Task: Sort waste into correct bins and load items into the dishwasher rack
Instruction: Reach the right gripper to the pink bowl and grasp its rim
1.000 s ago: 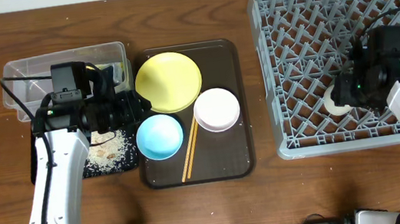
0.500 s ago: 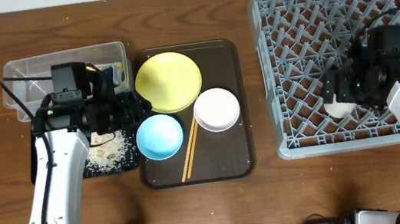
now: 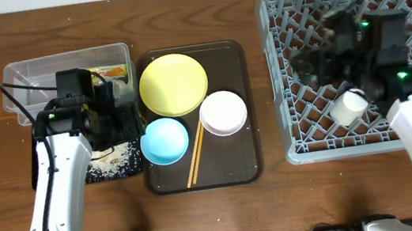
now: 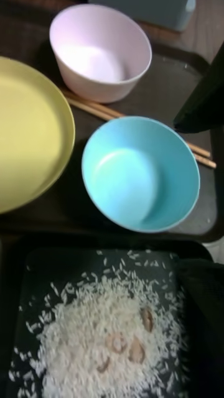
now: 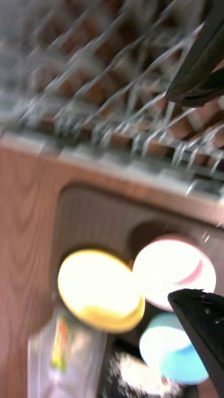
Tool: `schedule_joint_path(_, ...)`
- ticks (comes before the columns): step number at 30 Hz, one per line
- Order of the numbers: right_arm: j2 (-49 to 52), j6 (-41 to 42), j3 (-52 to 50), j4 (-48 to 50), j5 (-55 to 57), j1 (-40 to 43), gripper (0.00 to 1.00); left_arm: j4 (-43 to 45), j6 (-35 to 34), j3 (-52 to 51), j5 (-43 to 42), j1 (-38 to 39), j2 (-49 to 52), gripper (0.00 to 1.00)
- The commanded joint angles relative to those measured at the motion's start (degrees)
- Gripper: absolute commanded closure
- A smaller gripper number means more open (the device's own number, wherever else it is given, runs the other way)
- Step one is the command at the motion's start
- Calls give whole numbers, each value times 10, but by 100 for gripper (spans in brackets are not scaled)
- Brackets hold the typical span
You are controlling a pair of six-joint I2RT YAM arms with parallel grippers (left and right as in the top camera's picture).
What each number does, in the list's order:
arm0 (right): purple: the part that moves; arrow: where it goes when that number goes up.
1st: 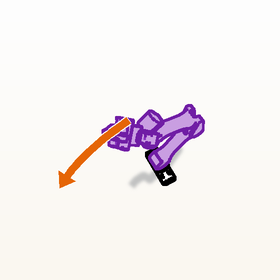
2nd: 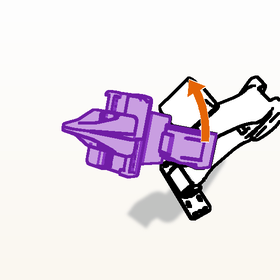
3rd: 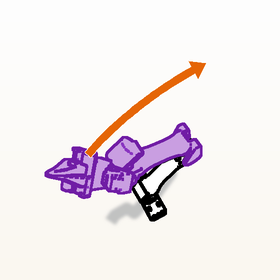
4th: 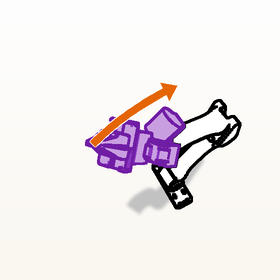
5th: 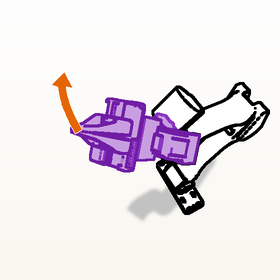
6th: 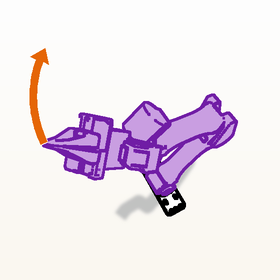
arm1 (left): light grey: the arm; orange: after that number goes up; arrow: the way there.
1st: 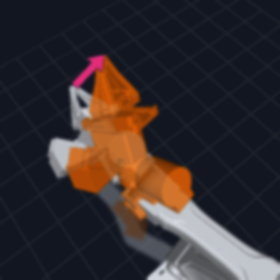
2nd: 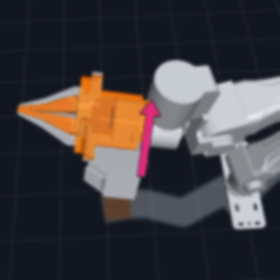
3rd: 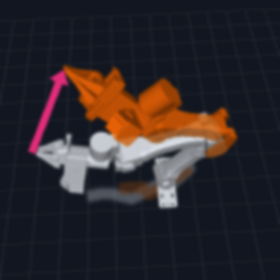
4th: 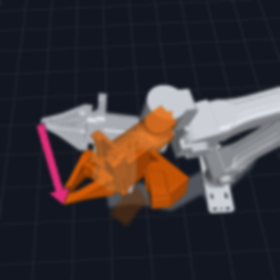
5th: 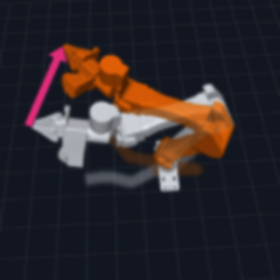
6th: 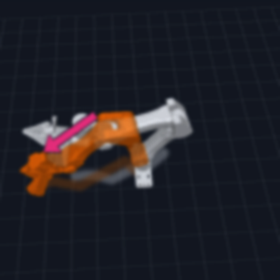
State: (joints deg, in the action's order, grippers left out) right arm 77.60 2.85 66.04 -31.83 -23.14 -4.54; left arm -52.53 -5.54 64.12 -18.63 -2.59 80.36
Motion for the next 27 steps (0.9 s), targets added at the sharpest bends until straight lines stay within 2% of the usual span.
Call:
schedule_joint_path(1,6,12,8,10,21,-51,9,-3,3,5,29,-2,-2,32)
schedule_joint_path(2,11,14,8,11,38,-66,13,-3,3,5,29,-2,-2,32)
schedule_joint_path(5,31,14,8,13,67,-106,36,-3,3,5,29,-2,-2,32)
schedule_joint_path(6,39,14,8,14,72,-119,39,-3,3,5,29,-2,-2,32)
schedule_joint_path(13,127,19,8,27,100,-199,42,-3,3,5,29,-2,-2,32)
schedule_joint_path(15,154,39,8,30,120,-213,47,-3,3,5,29,-2,-2,32)
schedule_joint_path(19,203,84,8,29,185,-230,48,-3,3,5,29,-2,-2,32)
schedule_joint_path(22,232,90,8,33,186,-235,49,-3,3,5,29,-2,-2,32)
schedule_joint_path(27,272,98,8,34,170,-241,60,-3,3,5,29,-2,-2,32)
